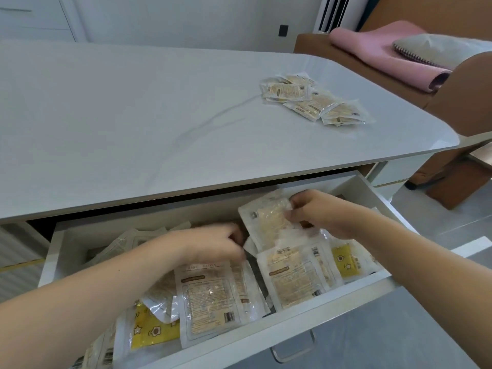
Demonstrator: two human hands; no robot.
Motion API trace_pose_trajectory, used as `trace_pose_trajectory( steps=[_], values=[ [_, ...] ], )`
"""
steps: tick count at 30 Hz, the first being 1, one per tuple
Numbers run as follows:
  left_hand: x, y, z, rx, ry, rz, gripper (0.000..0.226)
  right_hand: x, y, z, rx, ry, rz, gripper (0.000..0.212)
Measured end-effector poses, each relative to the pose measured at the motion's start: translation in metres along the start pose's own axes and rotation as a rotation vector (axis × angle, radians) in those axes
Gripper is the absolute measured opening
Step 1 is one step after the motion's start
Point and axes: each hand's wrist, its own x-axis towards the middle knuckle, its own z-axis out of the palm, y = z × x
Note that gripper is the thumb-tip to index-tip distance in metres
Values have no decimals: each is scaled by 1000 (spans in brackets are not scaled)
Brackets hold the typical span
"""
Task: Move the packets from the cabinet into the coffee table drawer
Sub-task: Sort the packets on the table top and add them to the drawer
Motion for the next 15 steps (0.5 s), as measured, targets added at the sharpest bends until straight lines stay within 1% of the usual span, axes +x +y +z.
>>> trace_pose_trajectory(
  steps=[2, 3, 4, 5, 7, 9, 11, 13, 15],
  values=[
    [3, 12, -4, -374, 140, 25, 31, -3, 4, -2, 29, 10, 6, 24],
    [6, 18, -5, -507, 210, 24, 28, -3, 5, 1, 30, 2, 3, 23],
    [10, 22, -6, -572, 284, 45, 24, -3, 4, 5, 23, -18, -2, 19],
    [15, 25, -5, -561, 351, 80, 16, -2, 3, 8, 4, -46, -5, 14],
    [23, 27, 0, -369, 433, 97, 6, 0, 0, 13, -83, -94, -11, 10],
    [28, 25, 9, -153, 466, 51, 12, 0, -1, 17, -210, -106, -27, 18],
    [29, 22, 22, -38, 426, 47, 16, -2, 2, 20, -355, -98, -53, 21],
    [27, 23, 34, 84, 368, 89, 19, -4, 6, 21, -472, -75, -89, 24],
    [23, 27, 36, 274, 372, 101, 20, -9, 9, 15, -497, -14, -119, 29]
  ],
)
